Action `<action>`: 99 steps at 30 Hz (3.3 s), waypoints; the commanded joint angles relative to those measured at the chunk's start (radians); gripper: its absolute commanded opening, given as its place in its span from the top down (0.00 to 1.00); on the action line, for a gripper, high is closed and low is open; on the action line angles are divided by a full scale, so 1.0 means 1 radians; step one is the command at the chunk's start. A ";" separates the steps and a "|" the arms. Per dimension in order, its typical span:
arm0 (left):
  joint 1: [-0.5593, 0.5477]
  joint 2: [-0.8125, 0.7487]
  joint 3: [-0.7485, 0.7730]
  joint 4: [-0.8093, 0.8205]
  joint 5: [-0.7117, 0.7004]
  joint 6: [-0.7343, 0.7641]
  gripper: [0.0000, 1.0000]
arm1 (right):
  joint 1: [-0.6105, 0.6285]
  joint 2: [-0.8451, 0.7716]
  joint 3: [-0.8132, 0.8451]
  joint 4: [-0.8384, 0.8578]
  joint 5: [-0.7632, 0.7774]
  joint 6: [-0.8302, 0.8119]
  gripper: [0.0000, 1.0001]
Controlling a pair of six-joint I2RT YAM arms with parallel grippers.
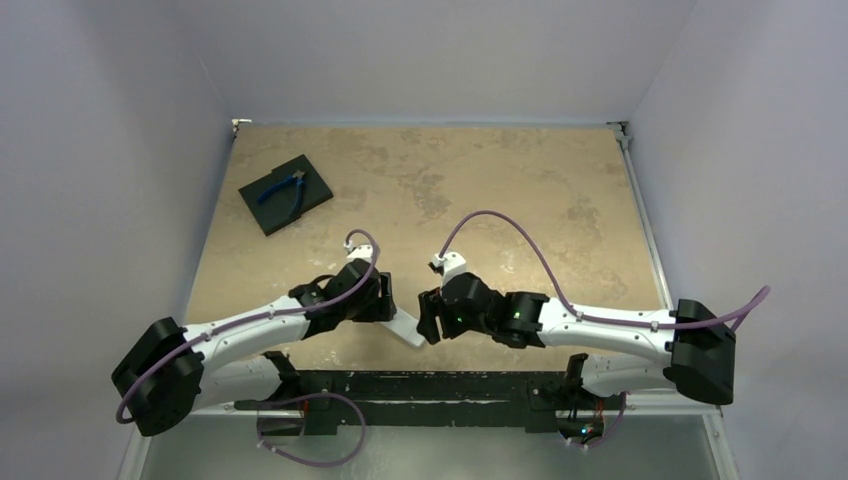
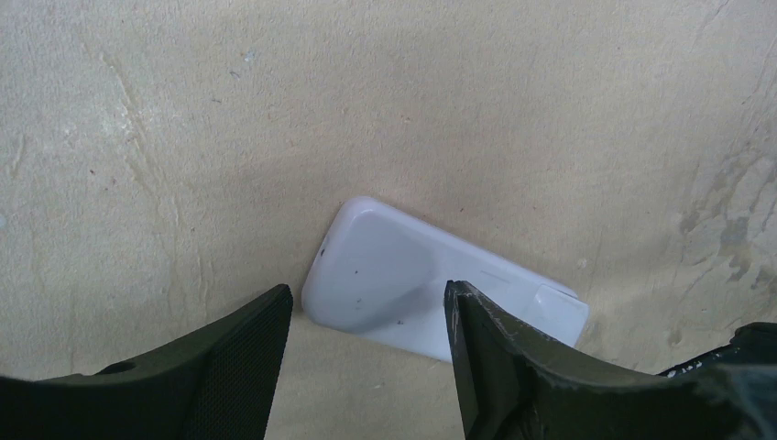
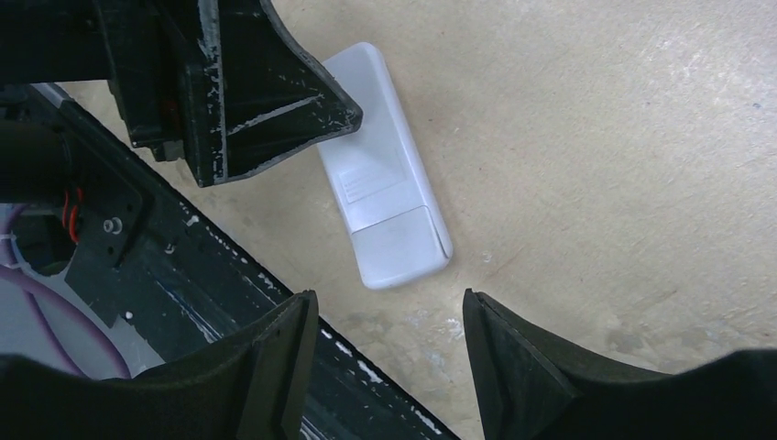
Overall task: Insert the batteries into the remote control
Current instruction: Load the battery cover into the remote control.
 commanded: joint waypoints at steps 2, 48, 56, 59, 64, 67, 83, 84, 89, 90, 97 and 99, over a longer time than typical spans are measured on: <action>-0.001 0.011 -0.008 0.096 -0.014 0.038 0.37 | -0.001 -0.014 -0.021 0.078 -0.033 0.031 0.34; 0.038 -0.069 -0.164 0.216 0.240 -0.054 0.40 | -0.002 0.058 -0.001 -0.016 0.057 0.124 0.39; 0.038 -0.111 -0.218 0.253 0.274 -0.101 0.41 | -0.004 0.084 0.008 -0.077 0.124 0.195 0.52; 0.038 -0.123 -0.235 0.266 0.289 -0.115 0.42 | -0.004 0.088 0.012 -0.088 0.142 0.217 0.57; 0.039 -0.141 -0.259 0.271 0.305 -0.130 0.44 | -0.005 0.093 0.010 -0.100 0.163 0.242 0.61; 0.038 -0.144 -0.265 0.271 0.314 -0.134 0.47 | -0.006 0.097 0.010 -0.114 0.179 0.263 0.63; 0.036 -0.175 -0.315 0.343 0.327 -0.172 0.59 | -0.005 0.121 0.000 -0.109 0.180 0.299 0.64; 0.036 -0.175 -0.314 0.342 0.326 -0.172 0.59 | -0.005 0.124 -0.001 -0.109 0.181 0.300 0.64; 0.036 -0.175 -0.317 0.344 0.326 -0.173 0.61 | -0.005 0.135 -0.003 -0.109 0.188 0.305 0.64; 0.037 -0.175 -0.317 0.345 0.325 -0.173 0.61 | -0.005 0.137 -0.004 -0.111 0.188 0.306 0.65; 0.036 -0.166 -0.316 0.353 0.326 -0.175 0.62 | -0.005 0.155 -0.004 -0.104 0.184 0.309 0.66; 0.036 -0.166 -0.314 0.353 0.326 -0.177 0.62 | -0.006 0.158 -0.005 -0.103 0.184 0.310 0.67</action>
